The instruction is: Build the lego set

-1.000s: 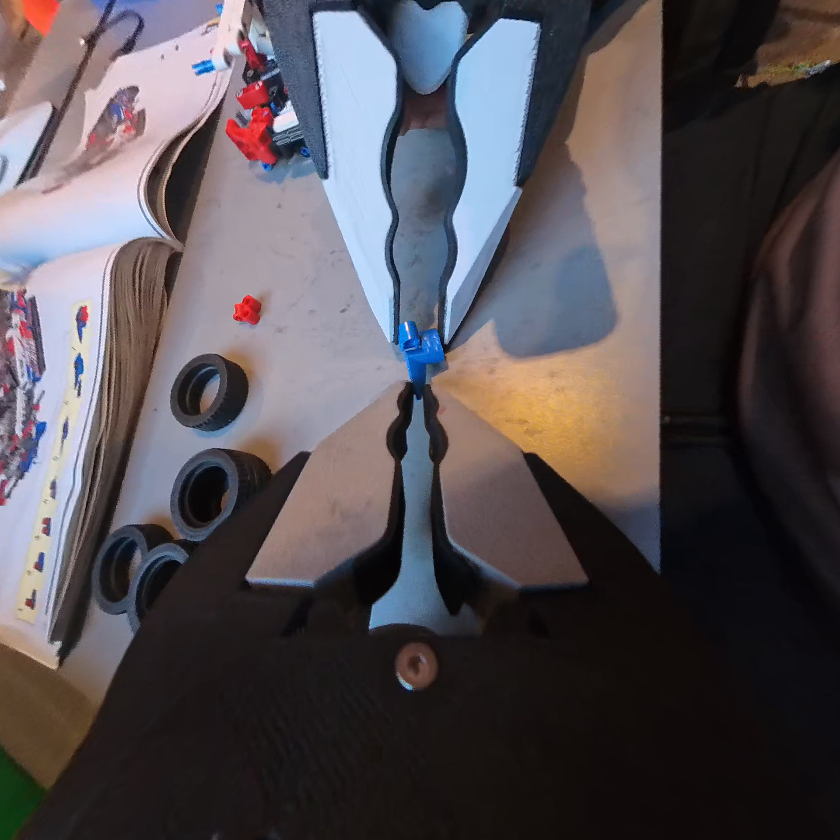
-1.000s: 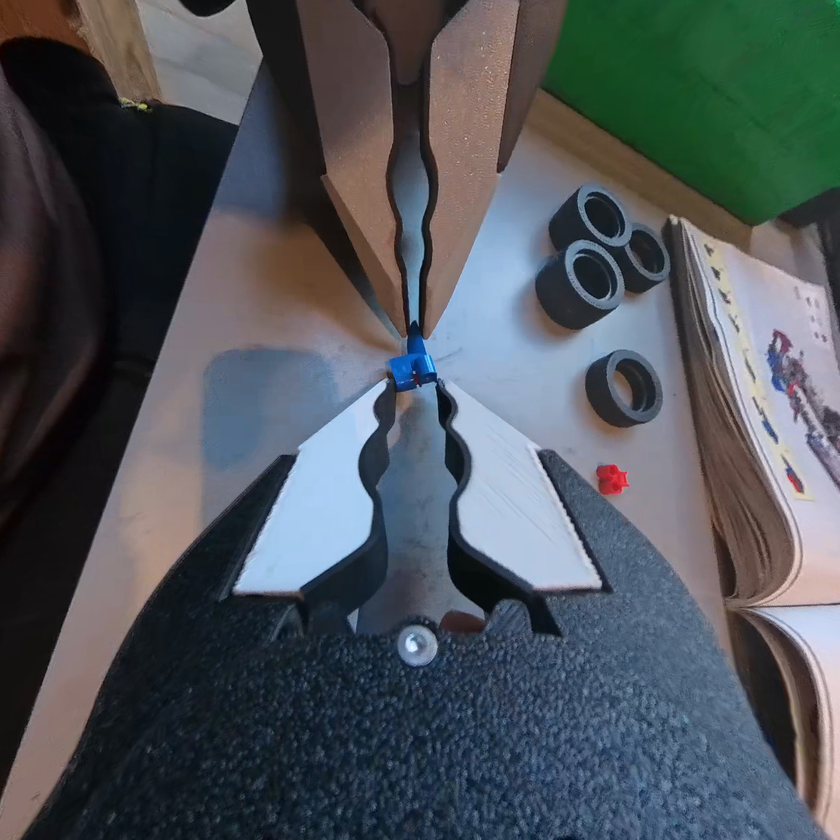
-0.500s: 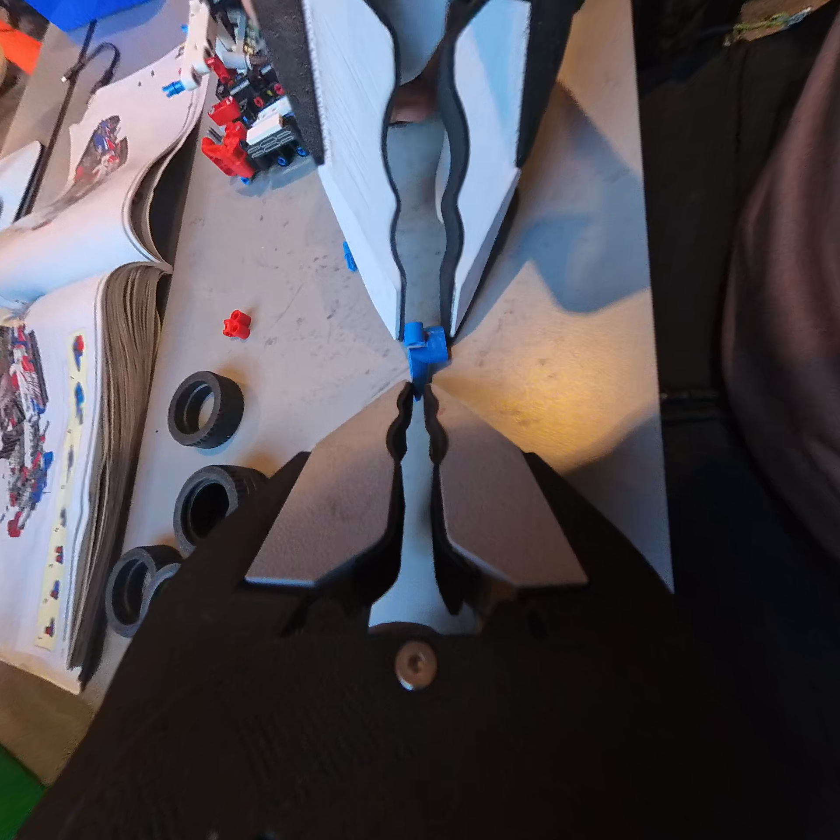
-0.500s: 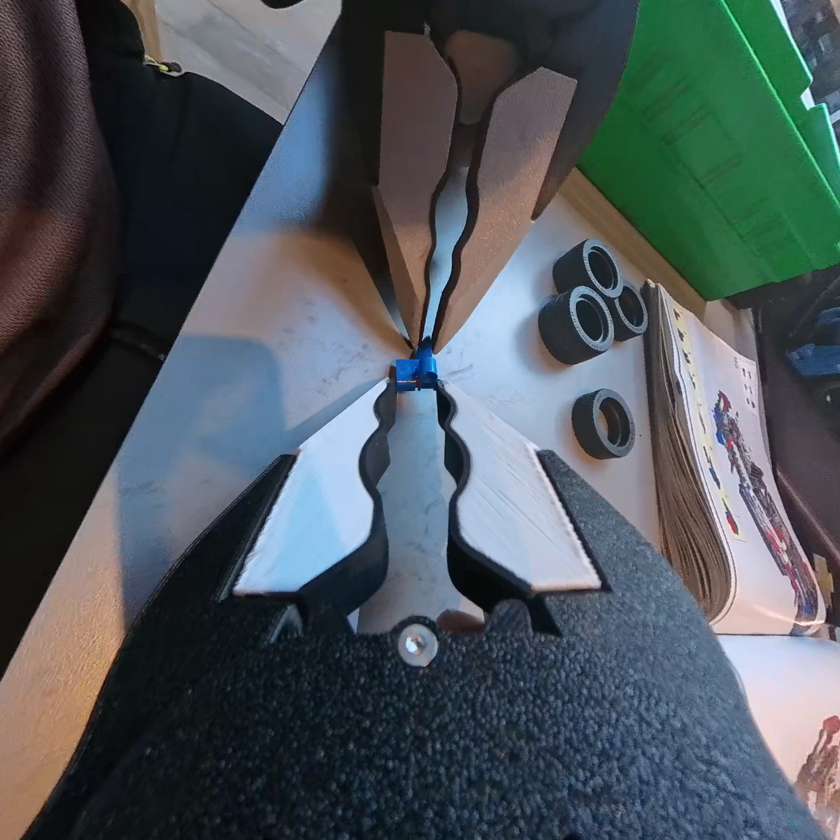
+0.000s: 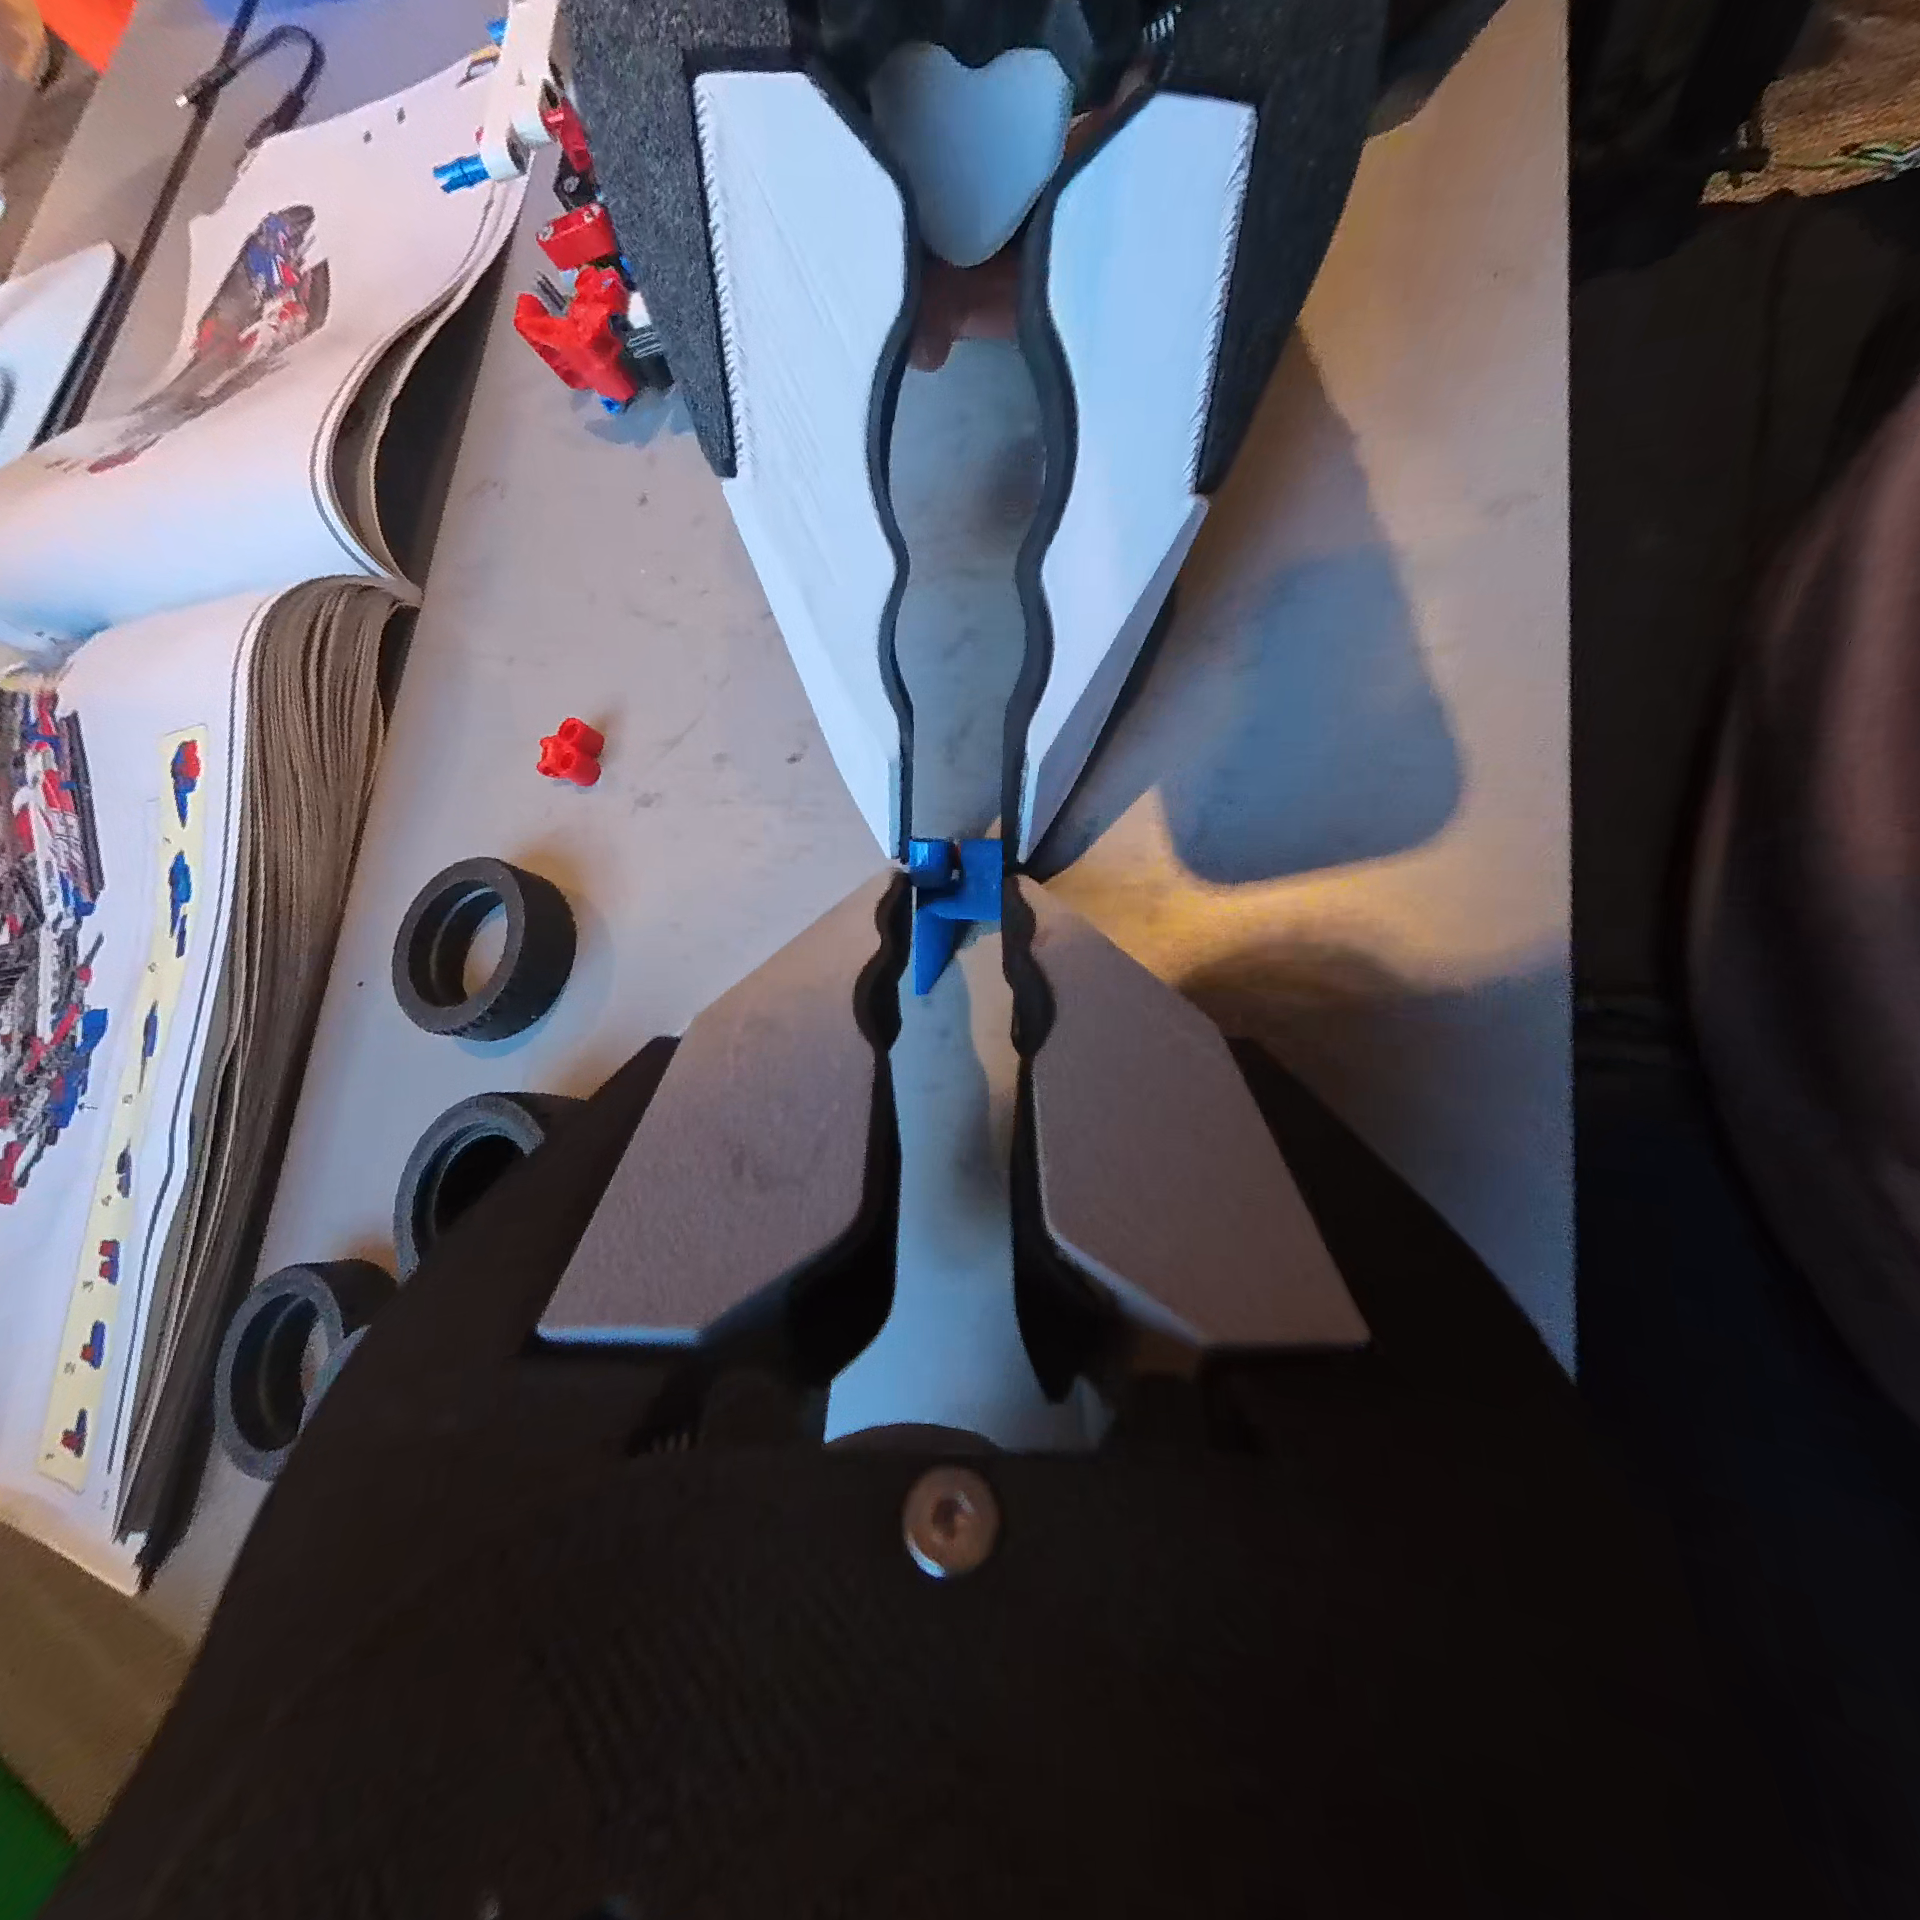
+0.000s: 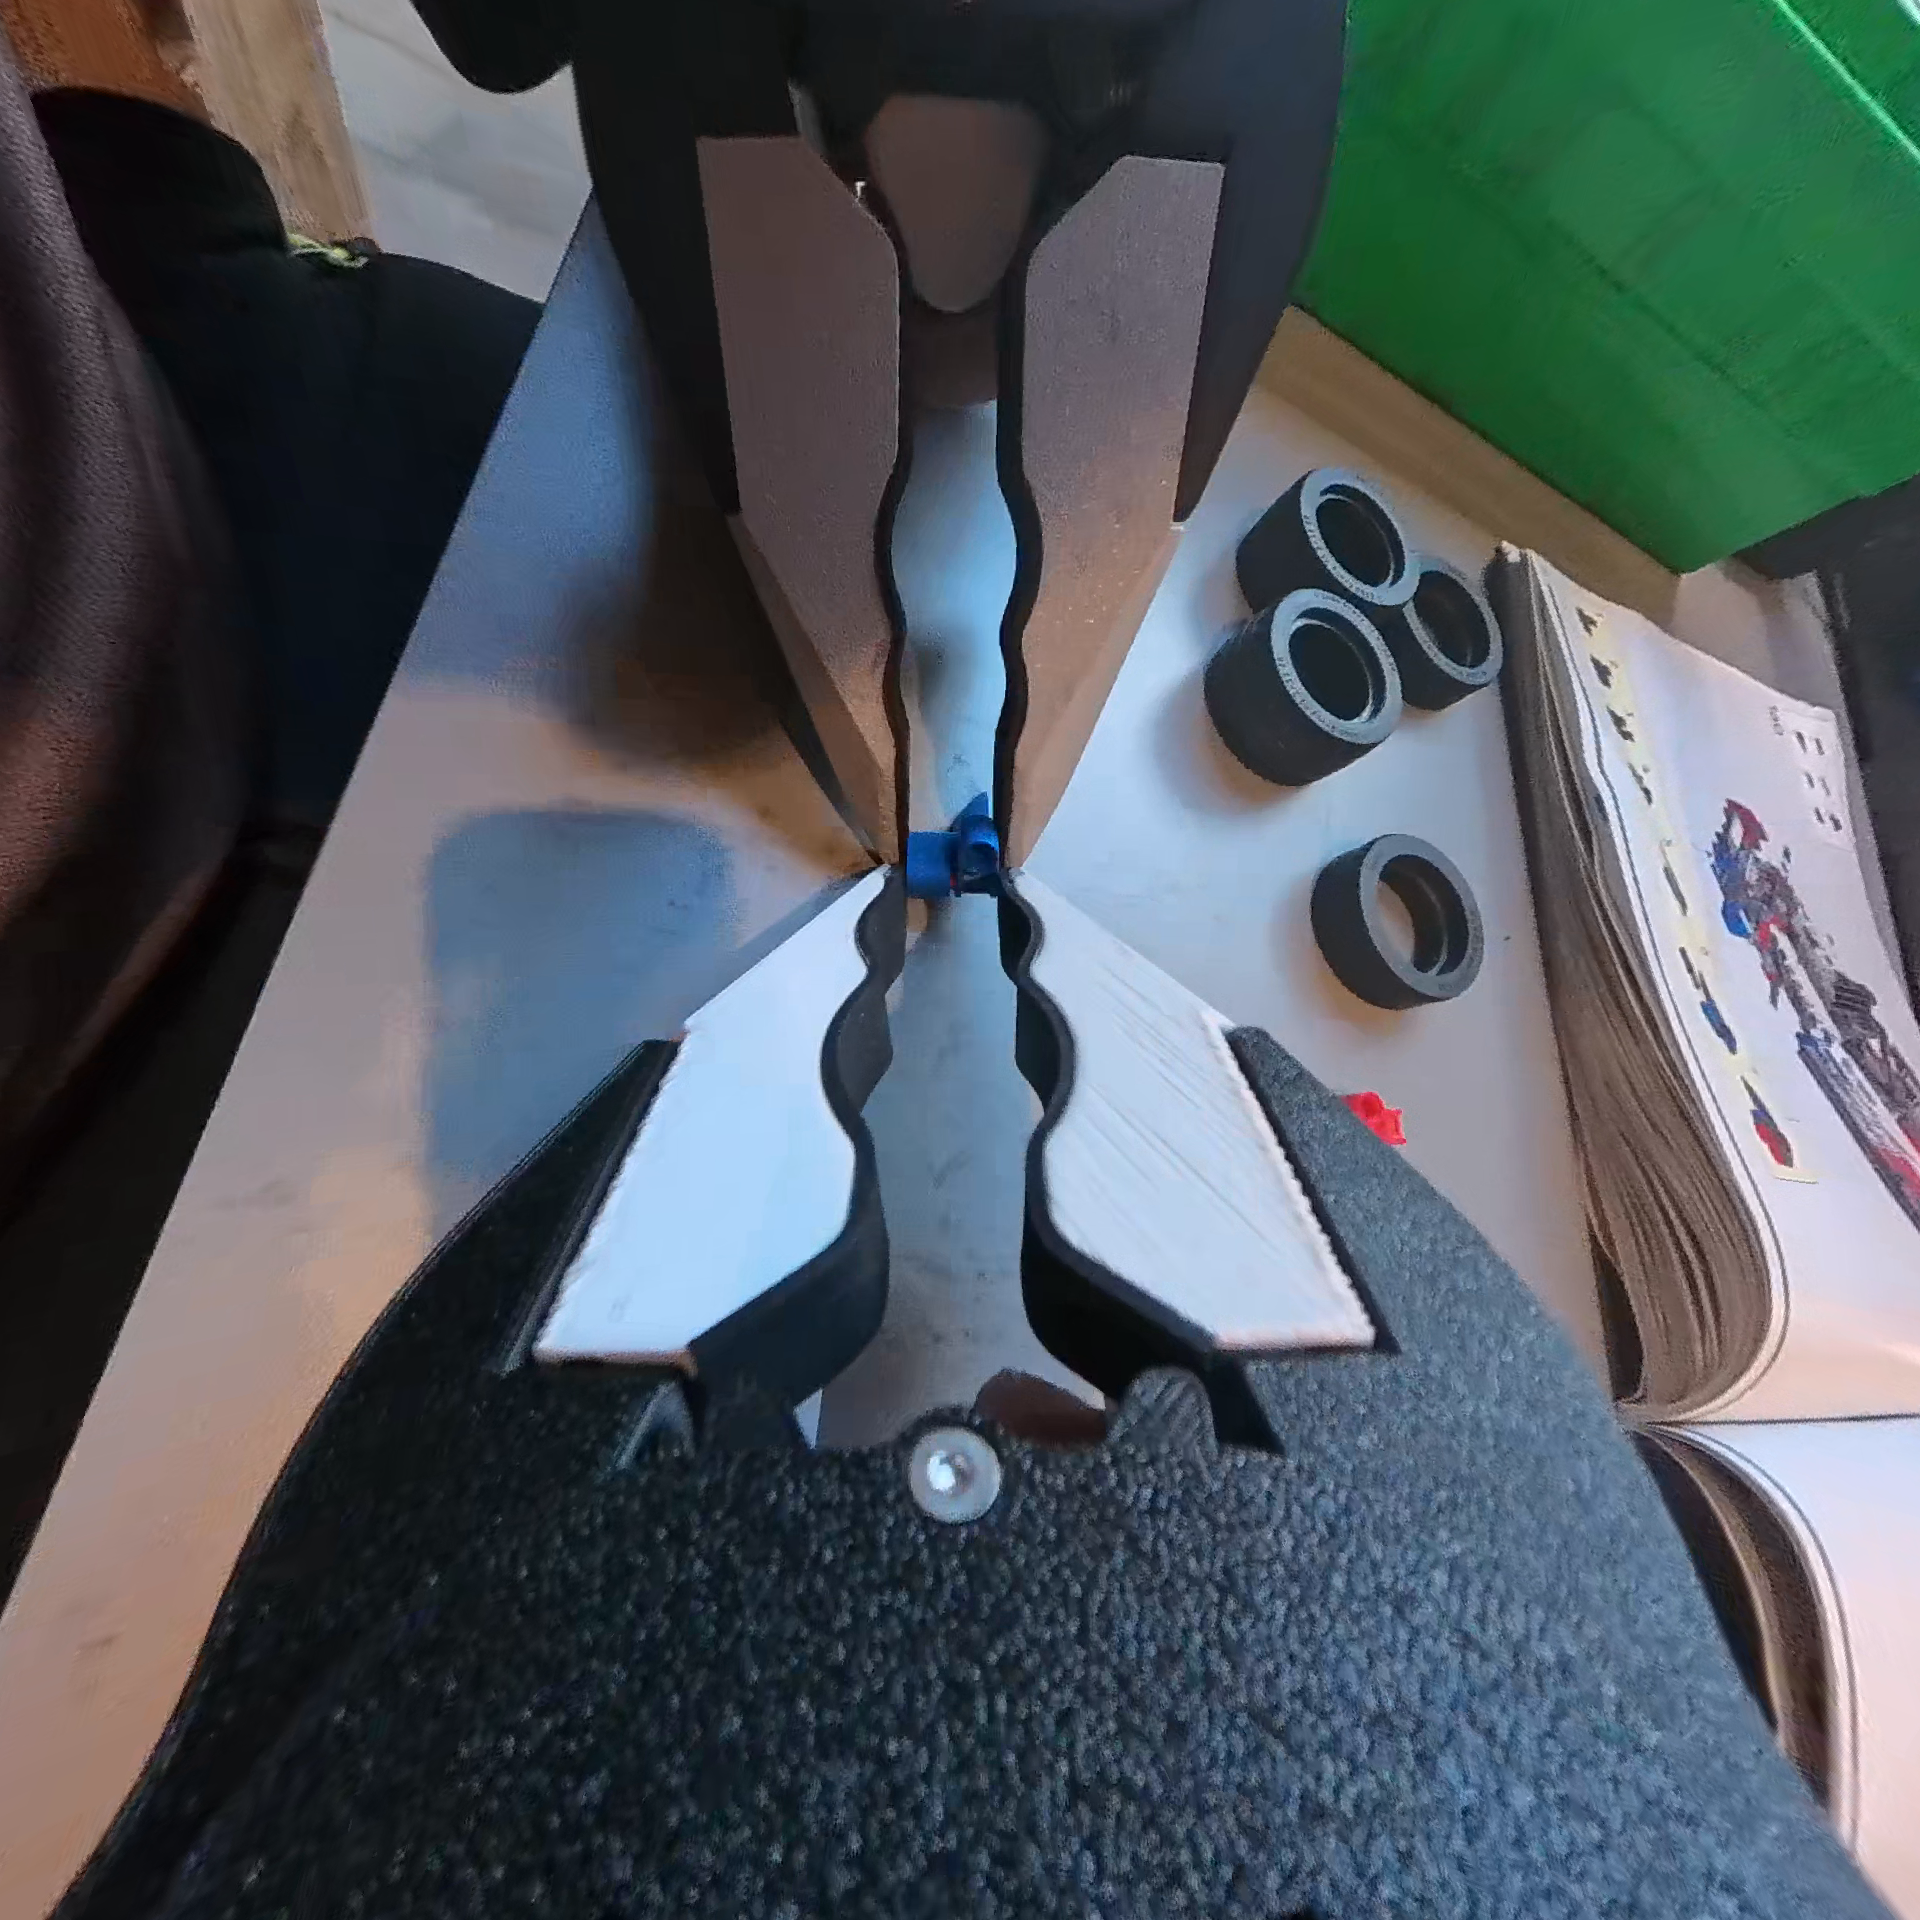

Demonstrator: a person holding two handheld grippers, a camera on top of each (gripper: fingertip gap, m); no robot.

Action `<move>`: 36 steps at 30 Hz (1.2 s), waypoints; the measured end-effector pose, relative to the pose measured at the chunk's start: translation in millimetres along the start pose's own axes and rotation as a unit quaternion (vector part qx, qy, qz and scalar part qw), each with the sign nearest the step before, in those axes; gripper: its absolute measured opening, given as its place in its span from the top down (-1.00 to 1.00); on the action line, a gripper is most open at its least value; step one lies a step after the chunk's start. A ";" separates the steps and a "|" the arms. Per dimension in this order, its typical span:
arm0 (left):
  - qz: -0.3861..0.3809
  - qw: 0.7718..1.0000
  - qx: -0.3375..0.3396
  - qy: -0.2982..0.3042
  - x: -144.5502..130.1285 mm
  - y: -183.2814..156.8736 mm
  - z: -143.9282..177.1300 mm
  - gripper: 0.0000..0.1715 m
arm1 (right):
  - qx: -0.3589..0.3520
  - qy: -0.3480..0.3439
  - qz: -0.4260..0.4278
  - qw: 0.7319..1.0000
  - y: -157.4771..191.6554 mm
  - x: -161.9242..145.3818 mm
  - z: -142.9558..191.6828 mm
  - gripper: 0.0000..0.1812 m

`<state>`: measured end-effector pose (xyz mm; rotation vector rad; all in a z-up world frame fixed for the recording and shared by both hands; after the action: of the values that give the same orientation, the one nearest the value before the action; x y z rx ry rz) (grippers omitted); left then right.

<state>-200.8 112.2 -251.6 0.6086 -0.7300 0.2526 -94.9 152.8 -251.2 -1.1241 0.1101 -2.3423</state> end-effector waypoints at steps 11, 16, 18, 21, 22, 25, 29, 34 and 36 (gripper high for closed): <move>0.112 0.982 -0.060 -0.140 5.0 20.2 26.9 0.84 | -0.022 -0.100 -0.002 0.995 0.3 11.1 17.2 0.93; 0.150 0.968 -0.083 -0.185 10.5 23.1 31.5 0.83 | -0.010 -0.156 -0.046 0.987 -4.1 17.3 24.9 0.66; 0.149 0.967 -0.082 -0.190 11.8 22.6 31.6 0.84 | -0.012 -0.170 -0.044 0.984 -3.7 19.6 28.0 0.73; 0.152 0.965 -0.083 -0.196 12.4 23.0 32.1 0.83 | -0.012 -0.177 -0.045 0.983 -3.8 20.0 29.6 0.73; 0.152 0.965 -0.083 -0.198 12.6 23.0 32.2 0.83 | -0.011 -0.179 -0.046 0.983 -3.9 19.9 30.3 0.74; 0.151 0.964 -0.086 -0.202 13.0 22.7 32.7 0.83 | -0.004 -0.185 -0.053 0.981 -3.6 20.1 31.2 0.75; 0.151 0.966 -0.082 -0.192 13.1 22.7 30.5 0.83 | 0.002 -0.186 -0.063 0.981 -4.8 17.3 31.0 0.75; 0.157 0.965 -0.084 -0.192 13.0 23.8 30.0 0.83 | 0.009 -0.206 -0.073 0.976 -6.9 16.1 35.6 0.82; 0.158 0.965 -0.085 -0.191 12.9 23.9 29.9 0.83 | 0.013 -0.207 -0.076 0.975 -7.4 15.9 35.7 0.82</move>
<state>-217.8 113.5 -214.9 0.3757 -1.2132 0.3673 -79.7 156.6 -214.7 -1.6287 -0.1617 -2.1740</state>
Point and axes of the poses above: each gripper's, where its closed fingertips meet, z back along the fingers, x out of its top, y = z × x across the jaws, the point moved 8 cm from there along z, back along the fingers, and after that the axes turned 8 degrees about x, right-handed, at the moved point
